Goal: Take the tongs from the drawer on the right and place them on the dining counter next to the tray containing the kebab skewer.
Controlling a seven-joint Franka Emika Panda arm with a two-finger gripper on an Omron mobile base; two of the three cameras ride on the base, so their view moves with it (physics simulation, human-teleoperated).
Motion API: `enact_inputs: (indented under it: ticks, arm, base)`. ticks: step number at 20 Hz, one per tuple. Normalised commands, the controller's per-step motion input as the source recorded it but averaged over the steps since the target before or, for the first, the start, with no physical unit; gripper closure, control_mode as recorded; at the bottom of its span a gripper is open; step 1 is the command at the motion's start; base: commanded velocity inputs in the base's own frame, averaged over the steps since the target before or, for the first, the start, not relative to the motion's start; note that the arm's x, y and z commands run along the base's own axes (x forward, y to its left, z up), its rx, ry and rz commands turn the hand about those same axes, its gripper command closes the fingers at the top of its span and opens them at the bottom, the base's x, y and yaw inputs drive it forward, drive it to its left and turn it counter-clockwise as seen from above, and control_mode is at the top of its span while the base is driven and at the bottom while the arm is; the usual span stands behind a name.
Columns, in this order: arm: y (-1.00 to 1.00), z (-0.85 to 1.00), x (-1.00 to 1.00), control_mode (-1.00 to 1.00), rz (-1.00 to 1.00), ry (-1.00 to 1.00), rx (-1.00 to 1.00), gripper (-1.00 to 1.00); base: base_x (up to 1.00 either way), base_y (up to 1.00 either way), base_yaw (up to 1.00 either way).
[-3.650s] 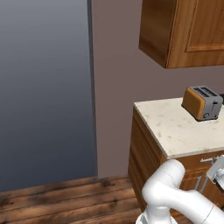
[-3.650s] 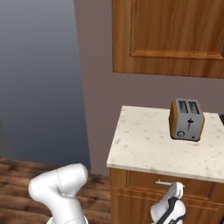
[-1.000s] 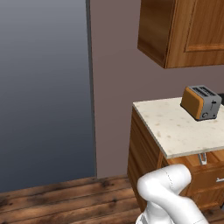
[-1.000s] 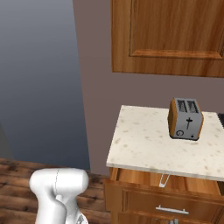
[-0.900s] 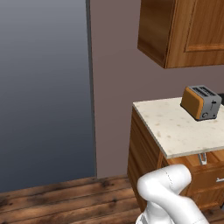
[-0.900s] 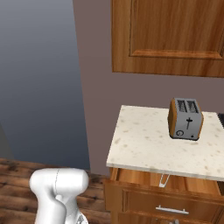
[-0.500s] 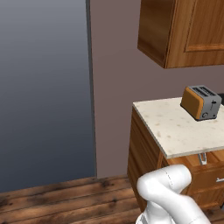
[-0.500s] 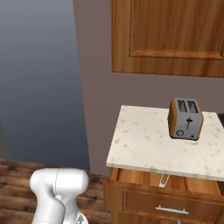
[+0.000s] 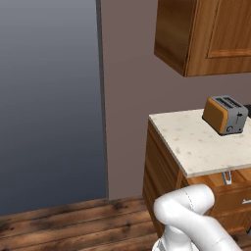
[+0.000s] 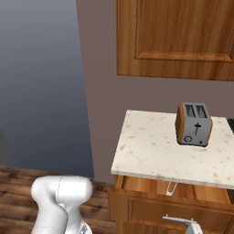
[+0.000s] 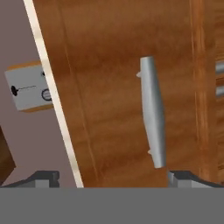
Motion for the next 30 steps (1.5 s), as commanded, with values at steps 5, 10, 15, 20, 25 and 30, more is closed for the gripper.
enact_inputs:
  ticks: [5,10,15,20,25,30]
  arm:
    - [0.00,0.31,0.01,-1.00,0.10,0.14,-0.01,-1.00]
    - [0.00,0.27,0.00,-1.00,0.07,0.10,0.00,-1.00]
    - [0.02,0.24,0.05,-1.00,0.03,0.12,0.00,-1.00]
    - [0.11,0.16,0.31,-1.00,0.00,0.18,0.00,-1.00]
    - [0.13,0.06,0.53,-1.00,0.00,0.22,0.00,-1.00]
    - [0.03,0.01,0.44,-1.00,0.00,0.22,0.00,-1.00]
  base:
    - [0.00,0.00,0.00]
    - [0.00,0.00,0.00]
    - [0.00,0.00,0.00]
    - [0.00,0.00,0.00]
    - [0.00,0.00,0.00]
    - [0.00,0.00,0.00]
